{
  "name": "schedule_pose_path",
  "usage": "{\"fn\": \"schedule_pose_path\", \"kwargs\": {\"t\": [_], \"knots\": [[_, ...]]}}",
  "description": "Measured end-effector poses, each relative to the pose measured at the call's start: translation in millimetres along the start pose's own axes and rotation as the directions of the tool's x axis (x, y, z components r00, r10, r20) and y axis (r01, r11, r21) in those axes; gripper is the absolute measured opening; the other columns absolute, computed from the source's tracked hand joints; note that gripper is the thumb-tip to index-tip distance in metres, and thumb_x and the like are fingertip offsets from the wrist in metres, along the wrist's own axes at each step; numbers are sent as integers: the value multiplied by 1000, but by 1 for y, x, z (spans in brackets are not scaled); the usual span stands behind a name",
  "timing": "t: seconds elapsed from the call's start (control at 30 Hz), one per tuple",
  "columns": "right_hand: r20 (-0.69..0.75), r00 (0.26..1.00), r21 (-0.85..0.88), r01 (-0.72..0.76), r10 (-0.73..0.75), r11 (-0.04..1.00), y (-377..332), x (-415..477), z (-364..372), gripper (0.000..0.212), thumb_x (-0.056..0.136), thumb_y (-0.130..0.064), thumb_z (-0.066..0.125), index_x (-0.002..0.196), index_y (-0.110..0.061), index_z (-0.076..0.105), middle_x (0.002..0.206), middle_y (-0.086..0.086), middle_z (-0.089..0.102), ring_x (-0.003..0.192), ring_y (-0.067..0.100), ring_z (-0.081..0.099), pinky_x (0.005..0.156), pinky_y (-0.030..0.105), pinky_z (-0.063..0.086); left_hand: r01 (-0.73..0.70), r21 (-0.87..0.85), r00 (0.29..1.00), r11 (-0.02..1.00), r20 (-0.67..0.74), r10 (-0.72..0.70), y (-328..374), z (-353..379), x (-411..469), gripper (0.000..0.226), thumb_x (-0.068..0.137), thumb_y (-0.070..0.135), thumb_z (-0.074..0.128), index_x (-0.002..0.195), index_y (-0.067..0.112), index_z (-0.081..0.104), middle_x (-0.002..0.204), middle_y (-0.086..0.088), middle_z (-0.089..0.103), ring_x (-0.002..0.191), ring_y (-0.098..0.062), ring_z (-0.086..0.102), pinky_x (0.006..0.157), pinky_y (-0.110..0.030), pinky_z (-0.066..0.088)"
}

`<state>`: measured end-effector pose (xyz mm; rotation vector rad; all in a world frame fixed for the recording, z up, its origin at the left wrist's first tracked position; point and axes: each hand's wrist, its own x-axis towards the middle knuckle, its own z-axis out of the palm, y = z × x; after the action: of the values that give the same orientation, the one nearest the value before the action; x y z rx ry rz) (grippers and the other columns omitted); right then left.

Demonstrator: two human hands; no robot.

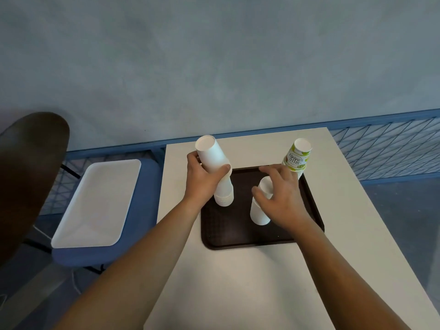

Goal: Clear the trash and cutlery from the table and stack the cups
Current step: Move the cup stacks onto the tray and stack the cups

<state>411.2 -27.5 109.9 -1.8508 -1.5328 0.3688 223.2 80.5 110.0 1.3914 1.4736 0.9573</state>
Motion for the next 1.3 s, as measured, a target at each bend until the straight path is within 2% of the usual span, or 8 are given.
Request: {"fn": "schedule_pose_path", "kwargs": {"t": [0.1,0.23,0.5,0.8,0.93,1.1,1.2,1.3], "knots": [[36,998,-119,52,-48,992,8,-2,2,59,85,-42,71,138,-21,58,140,5,48,130,27,41,107,43,40,5,76,1000,997,17,-6,-8,10,7,86,78,33,89,142,23,32,140,1,50,121,-18,57,101,-40,54],[120,988,-228,127,-102,965,18,-4,6,52,85,-36,71,134,-21,61,143,7,49,130,31,44,103,51,47,16,149,999,989,25,-20,-19,20,12,85,81,28,89,143,20,32,144,-3,50,125,-21,55,108,-45,52],[164,980,-114,132,-113,985,32,-6,9,46,94,-12,64,138,-25,58,147,2,47,129,26,47,102,40,47,73,237,995,969,49,-87,-44,38,16,84,80,30,90,142,19,34,144,-4,53,130,-28,56,110,-48,50],[173,973,-113,171,-150,979,39,-5,10,50,95,-11,62,142,-25,55,151,1,45,130,26,47,104,37,46,100,323,984,941,108,-142,-58,45,16,82,84,32,86,146,17,34,146,-5,53,132,-30,55,110,-49,49],[179,973,-109,167,-146,980,39,-4,11,51,97,-12,60,145,-26,53,154,0,42,134,27,45,107,40,45,67,290,990,955,101,-100,-53,40,18,88,78,35,91,146,23,37,142,-3,54,130,-28,55,110,-50,50],[147,986,-33,85,-80,996,41,-6,11,58,97,-19,61,151,-29,42,163,-1,31,144,25,37,113,42,40,-50,307,996,950,81,26,-36,34,20,111,70,35,96,155,41,24,154,-4,42,139,-22,43,115,-44,43],[157,988,-49,22,-14,999,43,-10,13,72,92,-26,69,154,-32,34,165,-1,24,148,25,30,116,42,35,-126,394,989,911,123,83,-34,30,22,93,76,30,91,151,42,37,147,-2,44,133,-20,46,109,-38,44],[153,988,-10,-30,31,999,45,-12,15,76,91,-27,72,155,-31,31,162,-1,29,147,24,32,117,44,37,-132,441,986,888,148,73,-38,26,23,65,83,24,85,139,36,54,134,-1,55,121,-25,57,100,-35,51]]}}
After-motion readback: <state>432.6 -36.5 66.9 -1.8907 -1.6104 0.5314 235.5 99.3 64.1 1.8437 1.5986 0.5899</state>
